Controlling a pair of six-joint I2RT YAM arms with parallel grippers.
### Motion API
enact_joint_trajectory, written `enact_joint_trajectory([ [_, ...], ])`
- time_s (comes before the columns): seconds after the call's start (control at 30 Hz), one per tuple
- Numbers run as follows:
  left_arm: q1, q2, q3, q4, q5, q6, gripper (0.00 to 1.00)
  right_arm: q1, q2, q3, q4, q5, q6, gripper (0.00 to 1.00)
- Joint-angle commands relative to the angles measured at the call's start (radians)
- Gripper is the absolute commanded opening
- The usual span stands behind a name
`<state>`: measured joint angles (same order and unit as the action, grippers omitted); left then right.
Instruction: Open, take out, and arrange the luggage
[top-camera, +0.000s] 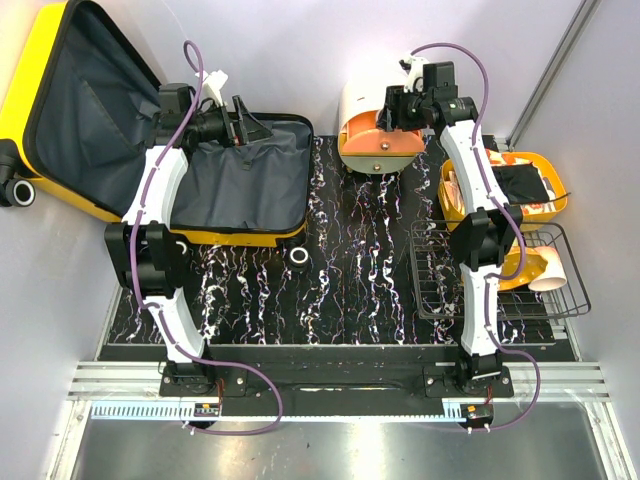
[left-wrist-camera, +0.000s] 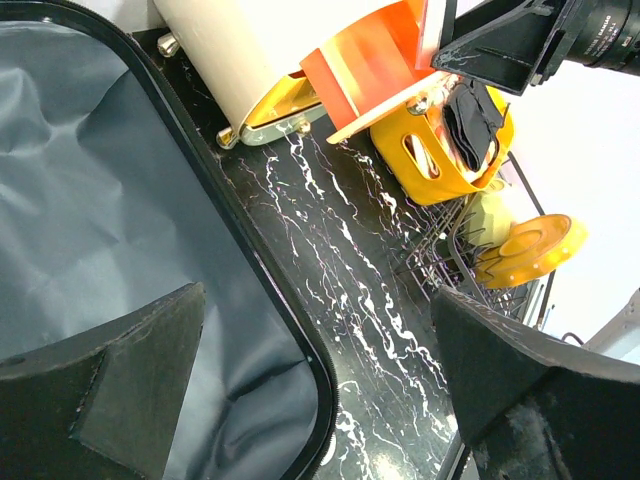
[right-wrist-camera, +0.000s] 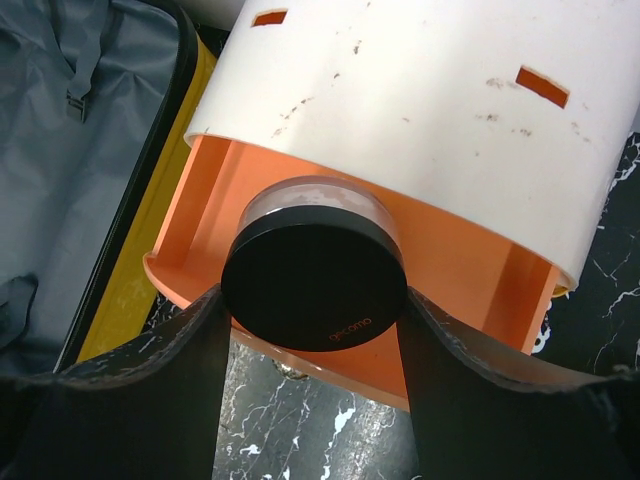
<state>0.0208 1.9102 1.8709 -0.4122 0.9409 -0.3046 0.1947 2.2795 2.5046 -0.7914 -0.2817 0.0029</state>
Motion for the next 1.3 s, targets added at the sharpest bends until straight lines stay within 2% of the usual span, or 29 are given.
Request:
enact_joint_trajectory([
  [0.0, 0.004, -0.034, 0.004, 0.061, 0.001, -0.021, 0.99, -0.005, 0.023, 0.082, -0.088, -0.025, 0.042, 0.35],
  [0.03, 0.004, -0.034, 0.002, 0.062, 0.001, -0.021, 0.99, -0.005, 0.025, 0.082, -0.091, -0.027, 0.042, 0.44],
  [0.1, 0.004, -0.033, 0.002, 0.065, 0.001, -0.024, 0.99, -0.006, 0.032, 0.094, -0.086, -0.025, 0.046, 0.53],
  [0.17, 0.004, -0.031, 0.002, 0.064, 0.001, -0.025, 0.99, -0.006, 0.04, 0.114, -0.086, -0.025, 0.051, 0.69],
  [0.27, 0.004, -0.03, 0.001, 0.065, -0.002, -0.025, 0.99, -0.006, 0.038, 0.117, -0.065, -0.036, 0.051, 0.79],
  [0.37, 0.005, -0.033, 0.002, 0.065, -0.004, -0.024, 0.99, -0.006, 0.032, 0.115, -0.039, -0.033, 0.046, 0.84],
  [0.53, 0.007, -0.036, 0.01, 0.065, -0.007, -0.024, 0.99, -0.015, 0.002, 0.109, 0.009, -0.077, 0.039, 0.84],
  [0.63, 0.008, -0.039, 0.013, 0.067, -0.011, -0.025, 0.99, -0.024, -0.067, 0.042, 0.079, -0.12, 0.008, 0.83],
  [0.8, 0.01, -0.051, 0.008, 0.066, -0.024, -0.01, 0.99, -0.029, -0.219, -0.208, 0.248, -0.204, -0.082, 0.82],
  [1.03, 0.015, -0.062, -0.01, 0.073, -0.05, -0.004, 0.99, -0.029, -0.409, -0.534, 0.357, -0.2, -0.034, 0.76],
  [1.17, 0.018, -0.059, -0.013, 0.073, -0.047, -0.007, 0.99, -0.026, -0.437, -0.645, 0.402, -0.2, -0.009, 0.61],
  [1.2, 0.016, -0.057, -0.012, 0.073, -0.047, -0.007, 0.99, -0.028, -0.439, -0.656, 0.403, -0.194, 0.029, 0.52],
  [1.27, 0.016, -0.056, -0.006, 0.069, -0.051, -0.001, 0.99, -0.028, -0.428, -0.676, 0.415, -0.189, 0.039, 0.45],
])
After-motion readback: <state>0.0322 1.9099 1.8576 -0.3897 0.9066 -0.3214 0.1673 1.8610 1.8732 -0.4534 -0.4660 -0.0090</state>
